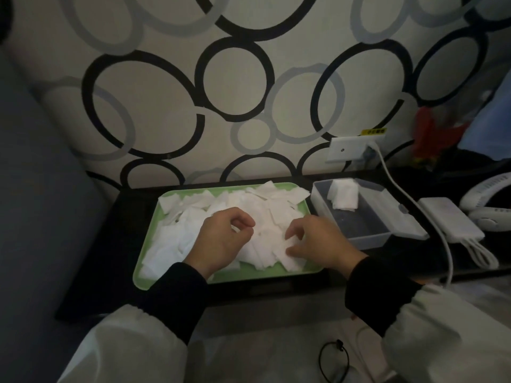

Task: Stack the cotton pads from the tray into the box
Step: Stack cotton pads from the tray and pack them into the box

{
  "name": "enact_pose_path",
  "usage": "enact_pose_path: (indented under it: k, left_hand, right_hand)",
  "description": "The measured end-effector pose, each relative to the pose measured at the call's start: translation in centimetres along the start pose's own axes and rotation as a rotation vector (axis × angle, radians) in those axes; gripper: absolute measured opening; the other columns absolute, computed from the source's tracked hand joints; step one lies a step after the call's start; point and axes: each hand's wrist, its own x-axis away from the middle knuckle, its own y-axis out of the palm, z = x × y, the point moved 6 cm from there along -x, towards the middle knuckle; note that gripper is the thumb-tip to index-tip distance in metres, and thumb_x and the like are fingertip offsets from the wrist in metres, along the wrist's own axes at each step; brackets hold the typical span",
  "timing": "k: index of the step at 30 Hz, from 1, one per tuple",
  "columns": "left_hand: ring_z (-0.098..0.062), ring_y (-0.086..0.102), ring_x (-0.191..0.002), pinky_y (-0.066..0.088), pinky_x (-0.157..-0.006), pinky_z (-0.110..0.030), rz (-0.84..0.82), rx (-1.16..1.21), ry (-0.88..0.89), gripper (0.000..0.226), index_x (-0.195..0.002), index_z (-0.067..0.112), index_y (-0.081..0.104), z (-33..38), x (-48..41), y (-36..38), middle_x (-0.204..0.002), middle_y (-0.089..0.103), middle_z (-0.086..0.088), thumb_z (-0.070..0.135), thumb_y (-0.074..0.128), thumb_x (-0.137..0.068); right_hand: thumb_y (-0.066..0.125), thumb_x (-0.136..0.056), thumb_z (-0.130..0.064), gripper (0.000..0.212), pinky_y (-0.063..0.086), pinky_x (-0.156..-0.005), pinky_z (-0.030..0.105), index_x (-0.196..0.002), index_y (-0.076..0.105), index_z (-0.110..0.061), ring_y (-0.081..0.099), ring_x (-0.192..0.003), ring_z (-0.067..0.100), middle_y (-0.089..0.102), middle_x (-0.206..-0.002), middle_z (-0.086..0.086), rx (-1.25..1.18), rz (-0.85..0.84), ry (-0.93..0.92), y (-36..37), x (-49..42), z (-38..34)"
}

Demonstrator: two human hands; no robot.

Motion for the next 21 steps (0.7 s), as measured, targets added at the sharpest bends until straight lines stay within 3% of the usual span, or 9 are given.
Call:
enact_pose_path:
  k: [6,9,12,14,17,21]
  left_hand:
    - [-0.001,0.059,-0.071,0.041,-0.064,-0.008,-0.008,0.026,0.018,0.010,-0.085,0.034,0.070,0.2,-0.1,-0.2,-0.085,0.068,0.017,0.025,0.074,-0.086]
    - [-0.004,0.064,-0.082,0.050,-0.075,-0.017,-0.096,0.169,0.054,0.015,-0.095,0.033,0.072,0.9,0.0,0.5,-0.096,0.071,0.016,0.031,0.079,-0.082]
    - [-0.009,0.068,-0.095,0.056,-0.083,-0.025,-0.196,0.346,0.052,0.030,-0.105,0.032,0.071,1.7,0.4,1.6,-0.105,0.073,0.011,0.030,0.084,-0.078]
    - [-0.012,0.070,-0.093,0.058,-0.077,-0.026,-0.212,0.432,0.059,0.028,-0.107,0.025,0.071,2.1,0.6,2.0,-0.102,0.075,0.007,0.021,0.082,-0.081]
    - [-0.014,0.071,-0.076,0.054,-0.063,-0.024,-0.126,0.506,0.027,0.015,-0.099,0.017,0.072,2.0,0.4,1.6,-0.088,0.076,0.001,0.011,0.076,-0.086]
    - [-0.017,0.072,-0.076,0.057,-0.063,-0.025,-0.122,0.628,-0.086,0.013,-0.100,0.012,0.070,1.3,0.2,1.3,-0.088,0.076,-0.003,0.011,0.074,-0.088]
  right_hand:
    - [0.074,-0.085,-0.025,0.005,0.043,-0.066,0.011,-0.087,0.070,-0.023,0.057,-0.081,0.001,0.062,-0.087,-0.013,-0.155,0.041,-0.102,-1.2,0.2,-0.4]
    - [0.076,-0.085,-0.023,0.006,0.044,-0.065,0.013,-0.086,0.070,-0.021,0.060,-0.076,0.000,0.067,-0.087,-0.009,-0.349,0.111,-0.148,-2.1,0.3,-0.8]
    - [0.078,-0.082,-0.012,0.009,0.050,-0.059,0.021,-0.089,0.072,-0.009,0.061,-0.066,0.007,0.070,-0.087,0.009,-0.615,0.079,-0.193,-2.1,0.5,-2.0]
    - [0.077,-0.082,-0.009,0.010,0.052,-0.057,0.025,-0.090,0.072,-0.005,0.063,-0.066,0.016,0.070,-0.084,0.015,-0.745,0.093,-0.198,-2.2,0.5,-2.5]
    - [0.074,-0.087,-0.012,0.013,0.053,-0.060,0.026,-0.096,0.069,-0.004,0.065,-0.068,0.016,0.069,-0.077,0.011,-0.932,0.095,-0.144,-2.2,0.5,-2.4]
    - [0.071,-0.088,-0.008,0.011,0.055,-0.065,0.027,-0.098,0.068,-0.003,0.067,-0.073,0.019,0.069,-0.083,0.016,-0.985,0.037,-0.105,-1.7,0.5,-2.2]
